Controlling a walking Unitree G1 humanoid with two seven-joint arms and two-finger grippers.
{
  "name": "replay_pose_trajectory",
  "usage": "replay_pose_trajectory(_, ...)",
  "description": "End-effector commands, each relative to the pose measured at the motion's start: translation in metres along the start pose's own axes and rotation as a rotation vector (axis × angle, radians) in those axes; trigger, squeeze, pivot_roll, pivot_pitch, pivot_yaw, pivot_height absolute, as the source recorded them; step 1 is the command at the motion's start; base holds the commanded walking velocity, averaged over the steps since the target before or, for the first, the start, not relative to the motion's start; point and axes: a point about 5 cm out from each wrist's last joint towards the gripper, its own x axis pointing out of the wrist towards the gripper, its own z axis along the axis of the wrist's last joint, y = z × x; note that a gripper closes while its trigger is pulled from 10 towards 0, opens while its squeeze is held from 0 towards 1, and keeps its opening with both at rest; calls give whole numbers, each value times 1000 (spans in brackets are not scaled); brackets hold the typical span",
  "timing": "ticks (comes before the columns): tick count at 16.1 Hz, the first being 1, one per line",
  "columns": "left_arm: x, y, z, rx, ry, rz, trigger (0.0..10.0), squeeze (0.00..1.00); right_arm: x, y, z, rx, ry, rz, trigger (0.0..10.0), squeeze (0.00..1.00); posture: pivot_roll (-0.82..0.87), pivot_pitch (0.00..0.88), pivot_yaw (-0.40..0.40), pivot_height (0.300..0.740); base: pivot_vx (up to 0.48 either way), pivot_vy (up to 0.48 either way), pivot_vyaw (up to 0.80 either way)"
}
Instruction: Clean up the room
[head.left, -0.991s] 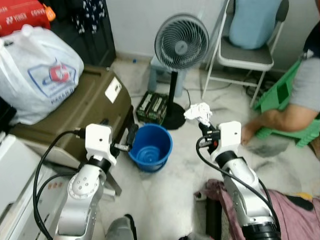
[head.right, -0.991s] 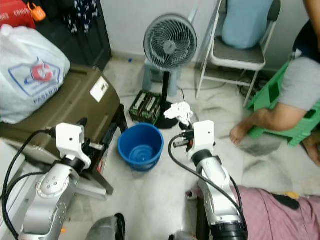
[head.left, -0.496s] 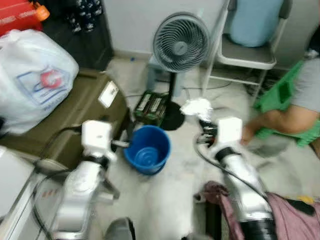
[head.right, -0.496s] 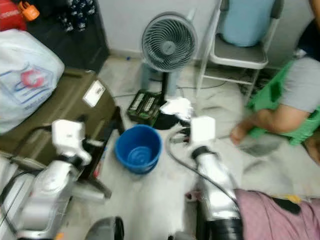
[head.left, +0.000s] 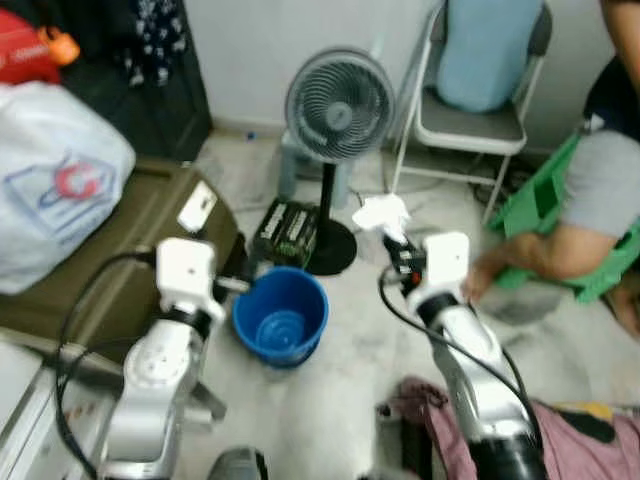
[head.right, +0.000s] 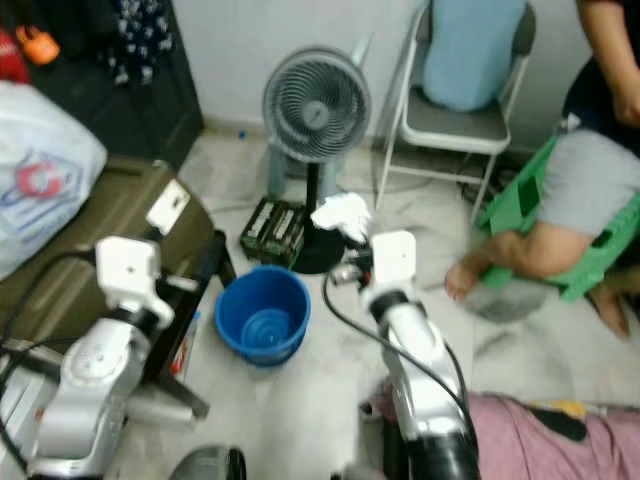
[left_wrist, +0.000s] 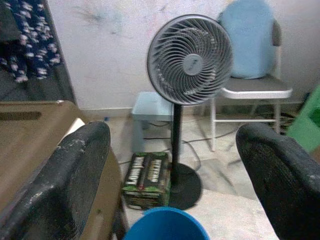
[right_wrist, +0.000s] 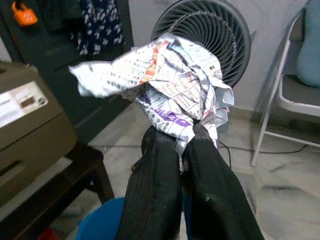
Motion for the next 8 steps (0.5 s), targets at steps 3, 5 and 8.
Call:
replay_pose_trajectory(3, 3, -7, -1, 7, 6, -19, 10000, 0, -5, -7, -1, -22, 4, -17, 10000, 0, -8, 98, -9, 740, 0, 0, 406)
replay_pose_trajectory(5, 3, -7, -1, 7, 4, -32, 10000, 0, -4, -8, -2, -20, 6, -22, 10000, 0, -7, 97, -9, 740, 0, 0, 800)
replay_pose_trajectory(8, 3, -9, 0, 0, -1, -46, 10000, 0, -3, -8, -1, -21, 6, -23, 10000, 0, -7, 93, -11, 740, 0, 0, 663)
